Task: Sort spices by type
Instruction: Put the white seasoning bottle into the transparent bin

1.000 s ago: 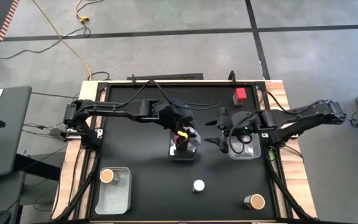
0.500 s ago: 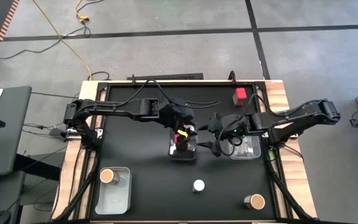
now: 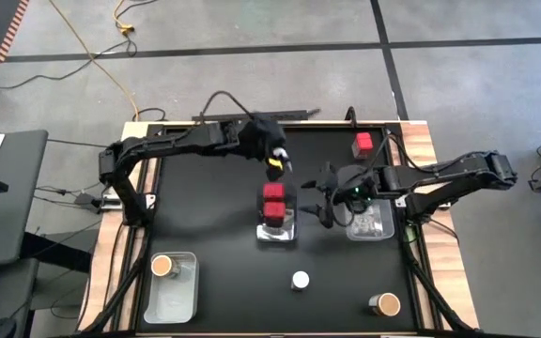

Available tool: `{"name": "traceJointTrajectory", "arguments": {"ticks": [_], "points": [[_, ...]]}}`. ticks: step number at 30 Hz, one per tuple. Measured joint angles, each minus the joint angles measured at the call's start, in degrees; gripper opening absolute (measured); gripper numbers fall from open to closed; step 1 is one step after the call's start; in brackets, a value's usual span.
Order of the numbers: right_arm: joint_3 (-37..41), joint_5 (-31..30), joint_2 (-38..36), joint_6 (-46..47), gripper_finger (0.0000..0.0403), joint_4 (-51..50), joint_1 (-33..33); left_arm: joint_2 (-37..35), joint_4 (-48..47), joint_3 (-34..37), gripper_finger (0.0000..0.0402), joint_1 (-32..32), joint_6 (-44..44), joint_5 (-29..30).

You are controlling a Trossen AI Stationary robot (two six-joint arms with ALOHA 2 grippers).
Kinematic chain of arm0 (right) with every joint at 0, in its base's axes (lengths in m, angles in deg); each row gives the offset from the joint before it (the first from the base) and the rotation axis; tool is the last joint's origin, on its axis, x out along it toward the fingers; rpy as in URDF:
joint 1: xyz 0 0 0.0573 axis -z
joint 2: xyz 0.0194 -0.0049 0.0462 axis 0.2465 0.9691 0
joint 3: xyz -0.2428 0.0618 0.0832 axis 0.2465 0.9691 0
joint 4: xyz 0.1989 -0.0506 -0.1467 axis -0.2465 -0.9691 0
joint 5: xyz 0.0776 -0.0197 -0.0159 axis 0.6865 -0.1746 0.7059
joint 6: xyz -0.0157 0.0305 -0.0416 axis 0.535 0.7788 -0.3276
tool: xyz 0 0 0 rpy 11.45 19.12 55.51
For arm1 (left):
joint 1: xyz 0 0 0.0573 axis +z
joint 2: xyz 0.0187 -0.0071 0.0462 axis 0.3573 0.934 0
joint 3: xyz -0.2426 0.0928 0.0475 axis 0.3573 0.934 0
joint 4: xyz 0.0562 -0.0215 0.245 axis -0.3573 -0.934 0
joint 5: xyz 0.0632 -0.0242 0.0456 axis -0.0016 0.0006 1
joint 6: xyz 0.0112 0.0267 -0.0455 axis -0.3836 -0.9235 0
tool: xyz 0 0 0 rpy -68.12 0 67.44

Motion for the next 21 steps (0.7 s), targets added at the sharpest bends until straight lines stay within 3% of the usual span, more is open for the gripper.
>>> {"name": "traceJointTrajectory", "arguments": {"ticks": [7, 14, 21], "points": [[0.0, -0.49, 0.11, -2.44, 0.0363, -0.3, 14.01, 0.04, 0.0, 0.0, 0.0201, 7.39, -2.27, -9.64], [0.0, 17.52, 7.5, -4.69, 0.0363, 9.79, 28.85, 0.09, 1.42, 0.0, 0.0201, 11.68, -9.22, -14.89], [-1.1, 23.7, 17.89, -12.0, 0.0363, 23.61, 31.56, 0.14, 2.32, 0.0, 0.0201, 14.71, -13.85, -17.13]]}}
